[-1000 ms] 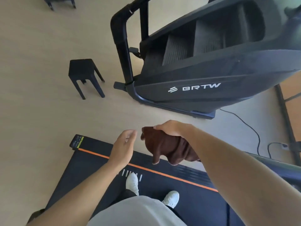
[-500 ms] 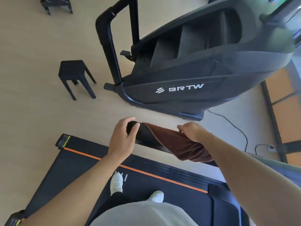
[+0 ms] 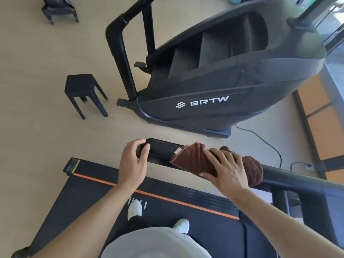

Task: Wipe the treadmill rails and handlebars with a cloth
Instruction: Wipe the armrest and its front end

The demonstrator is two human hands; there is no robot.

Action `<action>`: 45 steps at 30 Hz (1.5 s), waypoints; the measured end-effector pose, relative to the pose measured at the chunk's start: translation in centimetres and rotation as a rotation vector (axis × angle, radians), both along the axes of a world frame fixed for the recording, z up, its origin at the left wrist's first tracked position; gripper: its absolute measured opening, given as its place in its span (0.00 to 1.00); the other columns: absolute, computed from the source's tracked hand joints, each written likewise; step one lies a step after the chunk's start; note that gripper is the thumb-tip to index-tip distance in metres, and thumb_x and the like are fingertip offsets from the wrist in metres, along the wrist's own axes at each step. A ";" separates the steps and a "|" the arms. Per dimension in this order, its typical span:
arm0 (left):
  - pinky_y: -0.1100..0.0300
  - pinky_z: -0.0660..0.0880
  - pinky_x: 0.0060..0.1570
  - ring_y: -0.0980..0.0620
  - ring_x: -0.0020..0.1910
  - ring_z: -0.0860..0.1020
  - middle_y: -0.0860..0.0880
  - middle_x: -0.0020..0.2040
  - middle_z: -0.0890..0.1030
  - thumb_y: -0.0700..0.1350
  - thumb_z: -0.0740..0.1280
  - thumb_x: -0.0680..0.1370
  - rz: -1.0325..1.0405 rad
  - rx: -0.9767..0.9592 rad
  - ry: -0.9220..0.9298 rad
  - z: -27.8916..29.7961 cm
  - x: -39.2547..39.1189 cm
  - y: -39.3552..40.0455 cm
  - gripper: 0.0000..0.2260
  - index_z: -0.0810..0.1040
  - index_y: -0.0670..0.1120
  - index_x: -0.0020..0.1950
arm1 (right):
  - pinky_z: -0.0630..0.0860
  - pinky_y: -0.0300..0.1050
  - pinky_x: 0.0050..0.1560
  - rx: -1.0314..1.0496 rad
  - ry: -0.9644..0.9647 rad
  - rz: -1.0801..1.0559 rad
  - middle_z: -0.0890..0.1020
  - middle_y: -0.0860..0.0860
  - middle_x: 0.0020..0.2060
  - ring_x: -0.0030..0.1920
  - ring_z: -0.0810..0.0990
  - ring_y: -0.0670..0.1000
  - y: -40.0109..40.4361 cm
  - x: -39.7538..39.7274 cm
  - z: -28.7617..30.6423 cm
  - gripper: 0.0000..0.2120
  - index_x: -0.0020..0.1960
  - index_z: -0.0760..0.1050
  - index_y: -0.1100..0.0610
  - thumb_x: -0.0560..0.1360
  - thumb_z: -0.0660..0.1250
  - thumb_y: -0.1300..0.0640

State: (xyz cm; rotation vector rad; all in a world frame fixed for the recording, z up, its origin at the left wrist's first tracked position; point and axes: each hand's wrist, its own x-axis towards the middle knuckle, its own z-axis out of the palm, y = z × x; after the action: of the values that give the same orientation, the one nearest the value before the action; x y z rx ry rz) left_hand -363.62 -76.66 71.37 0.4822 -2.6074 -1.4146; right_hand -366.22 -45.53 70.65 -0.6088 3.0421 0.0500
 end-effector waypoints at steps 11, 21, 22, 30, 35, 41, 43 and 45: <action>0.58 0.73 0.64 0.55 0.63 0.77 0.54 0.62 0.79 0.56 0.59 0.83 0.019 0.030 -0.044 1.0 -0.1 -9.9 0.17 0.77 0.49 0.65 | 0.68 0.61 0.70 0.258 -0.191 0.454 0.72 0.51 0.71 0.70 0.70 0.60 -24.0 -4.9 0.9 0.23 0.74 0.71 0.48 0.80 0.68 0.48; 0.59 0.74 0.63 0.57 0.62 0.77 0.56 0.62 0.79 0.57 0.58 0.83 -0.272 0.042 -0.072 2.0 -4.6 -7.9 0.15 0.76 0.53 0.65 | 0.70 0.54 0.56 -0.097 -0.733 -0.388 0.84 0.53 0.58 0.53 0.80 0.58 -13.2 -10.1 2.9 0.41 0.60 0.84 0.49 0.76 0.44 0.23; 0.58 0.75 0.63 0.57 0.62 0.77 0.56 0.62 0.79 0.58 0.59 0.83 -0.333 0.044 -0.076 2.0 -5.3 -6.8 0.14 0.76 0.54 0.64 | 0.69 0.54 0.55 -0.074 -0.698 -0.446 0.84 0.53 0.57 0.51 0.78 0.57 -10.6 -9.5 3.0 0.42 0.60 0.84 0.49 0.77 0.42 0.23; 0.59 0.72 0.63 0.59 0.62 0.77 0.59 0.60 0.80 0.59 0.62 0.82 -0.785 -0.017 -0.223 2.4 -8.9 1.6 0.13 0.78 0.54 0.61 | 0.58 0.54 0.75 -0.046 -0.162 -0.741 0.80 0.47 0.65 0.70 0.71 0.55 7.2 -0.3 2.2 0.35 0.64 0.79 0.42 0.78 0.40 0.28; 0.62 0.68 0.63 0.59 0.65 0.73 0.59 0.64 0.77 0.58 0.62 0.82 -0.767 -0.044 -0.157 2.2 -8.0 1.7 0.14 0.76 0.55 0.64 | 0.39 0.58 0.82 -0.234 0.066 -0.912 0.70 0.45 0.75 0.81 0.53 0.52 3.0 2.6 -0.2 0.26 0.75 0.70 0.45 0.84 0.48 0.36; 0.57 0.73 0.62 0.56 0.59 0.78 0.56 0.57 0.81 0.51 0.66 0.81 -0.593 0.067 -0.018 2.1 -8.4 -0.3 0.08 0.80 0.51 0.57 | 0.48 0.65 0.80 -0.246 0.126 -0.559 0.77 0.46 0.69 0.76 0.68 0.57 -11.0 2.4 -1.2 0.23 0.72 0.75 0.46 0.81 0.60 0.38; 0.54 0.74 0.62 0.56 0.57 0.78 0.55 0.56 0.82 0.51 0.65 0.82 -0.587 0.087 0.007 2.5 -8.6 -0.3 0.08 0.80 0.50 0.56 | 0.52 0.64 0.80 -0.238 0.098 -0.388 0.77 0.46 0.68 0.73 0.70 0.57 -16.0 1.4 -1.0 0.24 0.73 0.74 0.45 0.81 0.60 0.37; 0.52 0.75 0.63 0.56 0.58 0.78 0.55 0.56 0.82 0.52 0.64 0.83 -0.584 0.119 0.026 2.9 -8.7 -0.2 0.09 0.80 0.50 0.57 | 0.54 0.63 0.79 -0.226 0.047 -0.266 0.77 0.48 0.68 0.72 0.69 0.57 -19.9 0.4 -0.8 0.25 0.74 0.72 0.48 0.81 0.57 0.38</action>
State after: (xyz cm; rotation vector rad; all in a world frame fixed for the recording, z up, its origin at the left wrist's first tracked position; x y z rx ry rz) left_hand -372.34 -76.82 74.27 -0.3214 -2.7767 -1.7130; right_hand -365.77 -65.39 69.89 -0.2087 3.1684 -0.2950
